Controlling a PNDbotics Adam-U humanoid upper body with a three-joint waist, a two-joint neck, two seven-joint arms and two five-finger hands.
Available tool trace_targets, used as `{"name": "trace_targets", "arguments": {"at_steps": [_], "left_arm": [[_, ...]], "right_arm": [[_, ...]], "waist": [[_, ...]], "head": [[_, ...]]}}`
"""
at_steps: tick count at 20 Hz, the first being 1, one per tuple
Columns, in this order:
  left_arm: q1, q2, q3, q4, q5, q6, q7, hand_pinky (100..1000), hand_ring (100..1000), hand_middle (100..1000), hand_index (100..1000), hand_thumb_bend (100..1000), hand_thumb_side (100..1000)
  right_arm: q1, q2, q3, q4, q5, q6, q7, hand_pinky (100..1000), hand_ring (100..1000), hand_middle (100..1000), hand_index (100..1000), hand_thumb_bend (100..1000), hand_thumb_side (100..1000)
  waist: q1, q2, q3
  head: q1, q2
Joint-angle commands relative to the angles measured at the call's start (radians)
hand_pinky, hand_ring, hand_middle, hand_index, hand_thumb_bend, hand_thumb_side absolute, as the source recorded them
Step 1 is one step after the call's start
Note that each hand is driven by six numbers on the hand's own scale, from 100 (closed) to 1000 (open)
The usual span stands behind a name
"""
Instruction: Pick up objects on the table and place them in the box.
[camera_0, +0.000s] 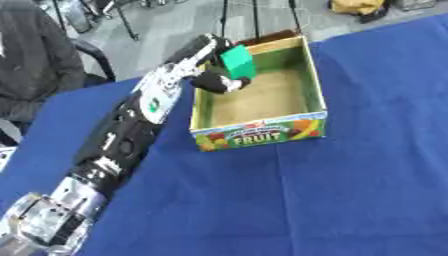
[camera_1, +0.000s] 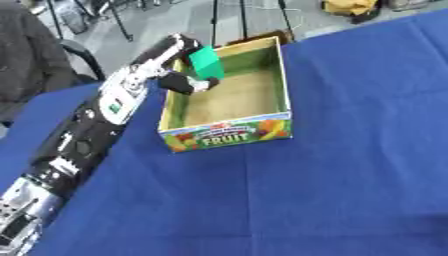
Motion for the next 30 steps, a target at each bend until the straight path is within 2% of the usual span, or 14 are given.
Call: {"name": "trace_targets", "arguments": {"at_steps": [1,5,7,8,10,12,14,16,20,23,24,25,28,30], "left_arm": [[-0.012,0.001,0.003,0.026,-0.037,0.010,-0.001,629,588,438,592,343,356],[-0.003,-0.019,0.011,0.069,-0.044,0.028,0.006,629,607,465,625,355,395],[-0.001,-0.022,0.010,0.081,-0.040,0.026,0.004,643,628,491,660,456,460],[-0.001,-0.023,0.009,0.082,-0.037,0.020,0.002,656,655,526,688,610,551],[-0.001,-0.023,0.006,0.074,-0.028,0.002,-0.004,707,735,629,759,882,641],[0.000,-0.021,0.002,0.063,-0.022,-0.015,-0.014,756,796,722,852,1000,694],[0.000,-0.018,-0.001,0.050,-0.023,-0.026,-0.016,822,858,802,911,1000,736],[0.001,-0.013,-0.002,0.035,-0.040,-0.029,-0.006,852,885,834,934,1000,735],[0.008,-0.001,0.004,-0.029,-0.048,-0.038,0.057,845,889,839,932,1000,740],[0.018,0.019,0.015,-0.112,0.017,-0.045,0.119,822,879,826,911,1000,733],[0.023,0.027,0.019,-0.143,0.044,-0.042,0.140,815,877,830,907,1000,1000],[0.029,0.036,0.025,-0.178,0.081,-0.041,0.159,810,875,819,904,1000,698],[0.074,0.073,0.041,-0.303,0.205,-0.031,0.194,779,859,800,890,1000,696],[0.131,0.090,0.055,-0.403,0.304,-0.023,0.214,753,847,783,871,1000,706]], "right_arm": [[-0.010,-0.012,0.000,-0.013,-0.006,-0.002,0.005,815,684,618,719,100,1000],[-0.015,-0.011,0.002,-0.014,-0.006,-0.003,0.007,815,684,618,719,100,1000],[-0.015,-0.011,0.002,-0.014,-0.005,-0.003,0.007,815,684,618,719,100,1000],[-0.015,-0.012,0.002,-0.015,-0.005,-0.003,0.007,815,684,618,719,100,1000],[-0.015,-0.012,0.002,-0.015,-0.005,-0.004,0.008,815,684,618,719,100,1000],[-0.017,-0.013,0.003,-0.015,-0.006,-0.004,0.010,815,684,618,720,100,1000],[-0.019,-0.013,0.004,-0.015,-0.007,-0.004,0.011,816,685,618,720,100,1000],[-0.019,-0.015,0.004,-0.015,-0.007,-0.004,0.012,816,685,618,720,100,1000],[-0.018,-0.019,0.002,-0.015,-0.010,-0.004,0.011,816,685,618,720,100,1000],[-0.018,-0.022,0.000,-0.014,-0.012,-0.004,0.010,815,685,618,720,100,987],[-0.017,-0.023,-0.001,-0.014,-0.012,-0.004,0.010,815,685,617,720,100,956],[-0.016,-0.024,-0.002,-0.013,-0.012,-0.004,0.009,815,685,619,719,100,995],[-0.011,-0.024,-0.006,-0.011,-0.015,-0.003,0.006,815,684,619,719,100,989],[-0.005,-0.020,-0.010,-0.008,-0.020,-0.003,0.001,814,684,619,719,100,985]], "waist": [[-0.010,-0.014,-0.005],[-0.010,-0.007,-0.017],[-0.010,-0.004,-0.021],[-0.010,-0.004,-0.022],[-0.010,-0.004,-0.022],[-0.010,-0.006,-0.021],[-0.010,-0.008,-0.021],[-0.010,-0.010,-0.022],[-0.010,-0.017,-0.016],[-0.010,-0.025,-0.005],[-0.010,-0.028,-0.001],[-0.010,-0.032,0.005],[-0.018,-0.045,0.030],[-0.035,-0.054,0.063]], "head": [[0.005,0.000],[0.006,-0.003],[0.006,-0.003],[0.006,-0.002],[0.006,-0.002],[0.006,-0.003],[0.008,-0.004],[0.008,-0.003],[0.002,-0.003],[-0.011,0.000],[-0.015,0.002],[-0.020,0.004],[-0.040,0.012],[-0.059,0.021]]}}
